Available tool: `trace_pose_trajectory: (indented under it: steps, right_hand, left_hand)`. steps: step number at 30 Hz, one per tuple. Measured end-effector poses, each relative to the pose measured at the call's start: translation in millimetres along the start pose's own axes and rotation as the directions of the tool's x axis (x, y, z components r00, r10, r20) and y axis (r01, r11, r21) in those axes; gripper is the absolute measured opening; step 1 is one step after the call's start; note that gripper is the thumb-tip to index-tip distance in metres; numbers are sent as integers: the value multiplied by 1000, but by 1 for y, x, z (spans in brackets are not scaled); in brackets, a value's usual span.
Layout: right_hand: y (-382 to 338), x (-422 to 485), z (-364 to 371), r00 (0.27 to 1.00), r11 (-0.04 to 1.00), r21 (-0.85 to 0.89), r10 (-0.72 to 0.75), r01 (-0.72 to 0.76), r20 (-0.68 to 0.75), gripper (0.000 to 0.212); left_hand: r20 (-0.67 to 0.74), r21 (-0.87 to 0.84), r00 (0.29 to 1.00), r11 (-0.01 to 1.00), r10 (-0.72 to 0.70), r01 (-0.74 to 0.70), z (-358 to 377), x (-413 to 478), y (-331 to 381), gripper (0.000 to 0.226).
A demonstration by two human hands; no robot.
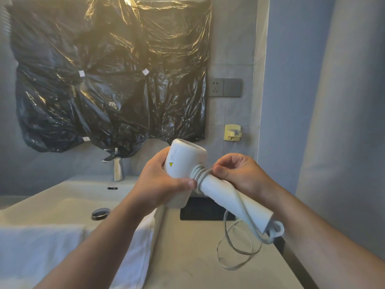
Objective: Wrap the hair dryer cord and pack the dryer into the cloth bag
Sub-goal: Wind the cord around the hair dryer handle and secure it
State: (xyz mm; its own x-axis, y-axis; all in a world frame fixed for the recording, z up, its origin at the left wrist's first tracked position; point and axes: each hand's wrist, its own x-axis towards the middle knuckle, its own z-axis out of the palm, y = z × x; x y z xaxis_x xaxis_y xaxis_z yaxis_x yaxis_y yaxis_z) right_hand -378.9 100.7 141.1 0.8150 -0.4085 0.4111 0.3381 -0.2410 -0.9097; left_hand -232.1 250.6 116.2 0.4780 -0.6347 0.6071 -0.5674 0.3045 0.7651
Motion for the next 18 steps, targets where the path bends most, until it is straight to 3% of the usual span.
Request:
trace_pose_trajectory:
  steps: [5,9,10,12,13,15,18]
  right_hand:
    - [10,6,0,999,992,115,48,-47,-9,21]
    - [37,2,7,999,875,484,6,-25,41,44]
    - [45,2,9,998,812,584,-37,2,48,43]
    - [55,1,17,999,718,697,-38,1,38,21]
    - [53,-1,24,1000,715,699,9,-8,3,6]
    - [54,0,30,995,793,609,48,16,-88,22]
    - [57,-1,37,981,890,453,48,42,-186,17]
  left_hand:
    - [-59,-69,998,998,-7,3,9,-3,-3,74]
    - [-100,-71,994,997,-34,27,12,-3,-1,77]
    - [-109,-68,994,997,-32,25,13,-4,0,75]
    - [-140,-72,989,997,-38,28,15,-4,3,66]
    - [-157,-78,986,996,-51,39,16,-4,3,61]
    - [-198,-93,977,994,-75,57,18,-2,2,53]
    - [-292,-79,955,996,-61,39,19,1,-3,50]
